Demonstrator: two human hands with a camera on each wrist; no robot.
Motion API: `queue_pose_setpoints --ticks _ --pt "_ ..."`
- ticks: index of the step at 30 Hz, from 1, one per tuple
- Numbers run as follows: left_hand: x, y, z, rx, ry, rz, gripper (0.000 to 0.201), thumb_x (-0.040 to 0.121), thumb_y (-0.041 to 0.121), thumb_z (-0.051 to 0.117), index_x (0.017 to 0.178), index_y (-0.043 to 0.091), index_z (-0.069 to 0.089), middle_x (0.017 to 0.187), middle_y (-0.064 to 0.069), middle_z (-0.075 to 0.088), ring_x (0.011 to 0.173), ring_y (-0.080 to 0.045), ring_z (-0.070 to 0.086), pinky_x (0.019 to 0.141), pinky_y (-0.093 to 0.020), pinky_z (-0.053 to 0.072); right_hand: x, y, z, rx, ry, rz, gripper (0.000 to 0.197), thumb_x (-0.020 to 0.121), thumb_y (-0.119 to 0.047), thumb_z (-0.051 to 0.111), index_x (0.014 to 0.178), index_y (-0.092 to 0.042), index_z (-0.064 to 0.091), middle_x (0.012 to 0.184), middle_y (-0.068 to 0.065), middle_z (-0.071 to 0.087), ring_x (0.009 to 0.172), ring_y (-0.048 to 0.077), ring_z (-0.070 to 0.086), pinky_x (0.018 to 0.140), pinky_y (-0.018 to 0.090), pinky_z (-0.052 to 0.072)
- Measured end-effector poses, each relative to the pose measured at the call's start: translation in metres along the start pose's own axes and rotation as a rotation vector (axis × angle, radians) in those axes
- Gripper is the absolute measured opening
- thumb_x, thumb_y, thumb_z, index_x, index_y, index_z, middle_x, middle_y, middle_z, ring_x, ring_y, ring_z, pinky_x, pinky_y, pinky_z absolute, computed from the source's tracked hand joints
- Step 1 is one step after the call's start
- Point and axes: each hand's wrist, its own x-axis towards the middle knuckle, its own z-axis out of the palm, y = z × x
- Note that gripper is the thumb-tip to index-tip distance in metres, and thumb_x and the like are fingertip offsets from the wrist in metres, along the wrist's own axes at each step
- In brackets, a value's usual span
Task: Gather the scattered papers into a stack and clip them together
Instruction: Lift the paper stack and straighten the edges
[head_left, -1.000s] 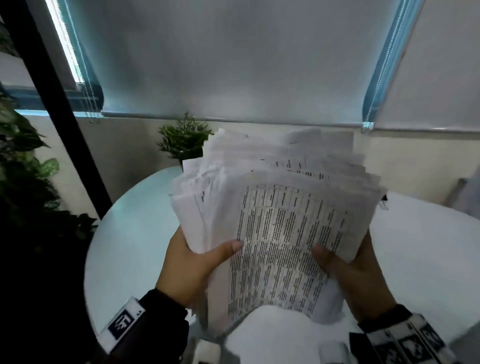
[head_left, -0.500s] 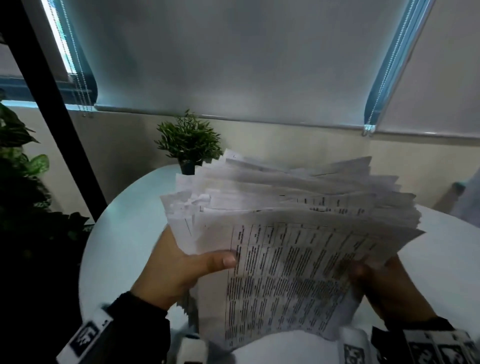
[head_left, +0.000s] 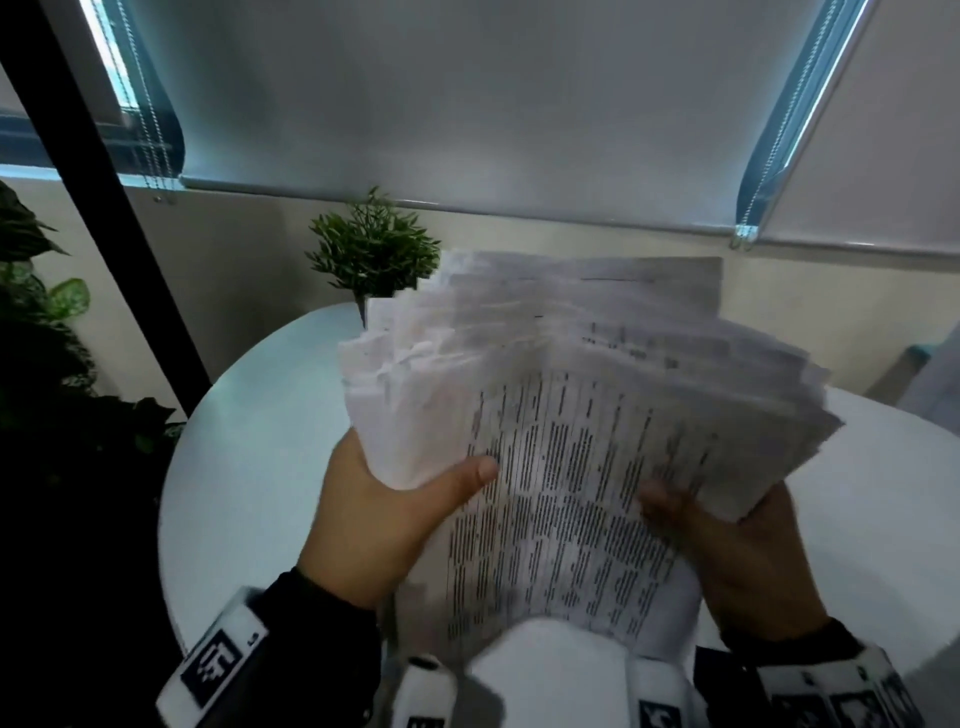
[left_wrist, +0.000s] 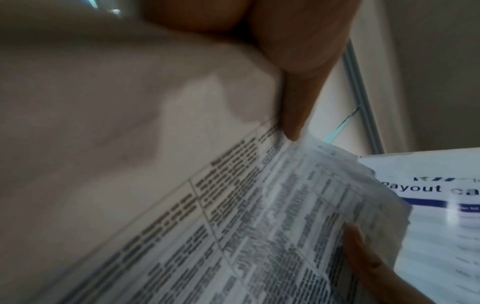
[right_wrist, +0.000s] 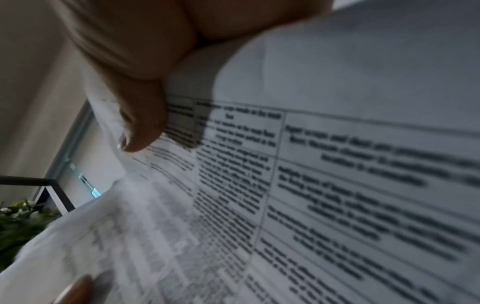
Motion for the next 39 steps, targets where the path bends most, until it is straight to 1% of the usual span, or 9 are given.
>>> queue_pose_setpoints --ticks 2,7,9,13,19,25,31,35,39 --pt "0.002 0.004 -0.004 0.009 0.04 0.018 0.053 0.05 0.012 0.09 0.097 0.022 0.068 0.088 0.015 0.075 0.083 -0.005 0.071 0.063 -0.013 0.053 0.007 -0.005 -0.003 -0.006 0.041 -0.056 0.057 0.06 0.007 0.079 0.108 -0.017 0.062 0.094 -0.014 0.073 0.089 0.006 0.069 0.071 0.02 0.056" --pt "0.009 -0.011 -0.018 0.04 -0.062 -0.072 0.101 0.039 0.048 0.092 0.126 0.014 0.053 0.111 0.0 0.071 0.101 -0.013 0.068 0.074 -0.019 0.056 0.004 0.005 -0.011 0.033 -0.03 0.077 0.068 0.029 -0.048 0.093 0.091 -0.028 0.074 0.09 -0.012 0.074 0.085 0.007 0.07 0.066 0.019 0.056" --pt "0.008 -0.017 -0.012 0.033 -0.023 -0.065 0.085 0.05 0.038 0.09 0.125 0.017 0.055 0.11 0.003 0.071 0.1 -0.01 0.068 0.074 -0.017 0.055 0.001 0.009 0.0 0.035 -0.016 0.062 0.057 0.043 -0.046 0.09 0.094 -0.028 0.075 0.094 -0.011 0.074 0.087 0.007 0.07 0.071 0.02 0.056" --pt "0.005 -0.004 0.0 0.072 0.093 -0.005 0.051 0.068 0.028 0.084 0.115 0.022 0.064 0.103 0.016 0.073 0.095 -0.002 0.069 0.074 -0.014 0.054 0.011 -0.006 0.03 -0.075 0.016 -0.06 0.085 0.046 -0.065 0.08 0.115 -0.02 0.06 0.104 -0.017 0.071 0.098 0.005 0.067 0.081 0.02 0.054" --pt "0.017 -0.006 -0.033 0.0 0.023 -0.098 0.091 0.055 0.035 0.089 0.133 0.012 0.048 0.12 -0.005 0.068 0.109 -0.018 0.066 0.085 -0.03 0.057 0.019 -0.004 0.015 0.019 -0.123 0.036 0.092 0.04 -0.044 0.091 0.12 -0.023 0.05 0.109 -0.013 0.07 0.103 0.01 0.066 0.077 0.021 0.055" --pt "0.005 -0.009 -0.006 0.07 0.228 0.049 0.065 0.065 0.032 0.083 0.123 0.016 0.059 0.111 0.002 0.071 0.102 -0.01 0.068 0.08 -0.024 0.056 0.0 0.012 0.034 -0.014 -0.068 0.036 0.076 0.052 -0.051 0.083 0.117 -0.02 0.06 0.11 -0.011 0.07 0.105 0.012 0.066 0.083 0.022 0.053" --pt "0.021 -0.002 -0.037 -0.005 0.034 -0.028 0.117 0.037 0.056 0.091 0.134 0.023 0.033 0.124 0.004 0.06 0.111 -0.008 0.064 0.081 -0.022 0.055 0.025 0.0 0.002 0.031 -0.072 -0.023 0.114 0.048 -0.053 0.087 0.134 -0.001 0.033 0.122 0.012 0.058 0.111 0.019 0.061 0.083 0.028 0.054" --pt "0.015 -0.006 -0.023 0.032 -0.01 -0.068 0.063 0.053 0.025 0.091 0.11 0.02 0.065 0.101 0.003 0.075 0.095 -0.013 0.071 0.072 -0.019 0.056 0.011 0.01 0.018 -0.035 -0.128 0.075 0.045 0.059 -0.02 0.087 0.101 -0.031 0.072 0.098 -0.009 0.074 0.094 0.01 0.069 0.073 0.02 0.055" --pt "0.018 0.004 -0.025 -0.01 0.037 -0.012 0.047 0.062 0.017 0.083 0.106 0.018 0.067 0.1 0.002 0.075 0.094 -0.015 0.072 0.073 -0.025 0.057 0.022 0.0 0.028 -0.018 0.0 -0.054 0.085 0.051 -0.058 0.082 0.12 -0.016 0.057 0.105 -0.015 0.071 0.101 0.008 0.066 0.08 0.021 0.055"
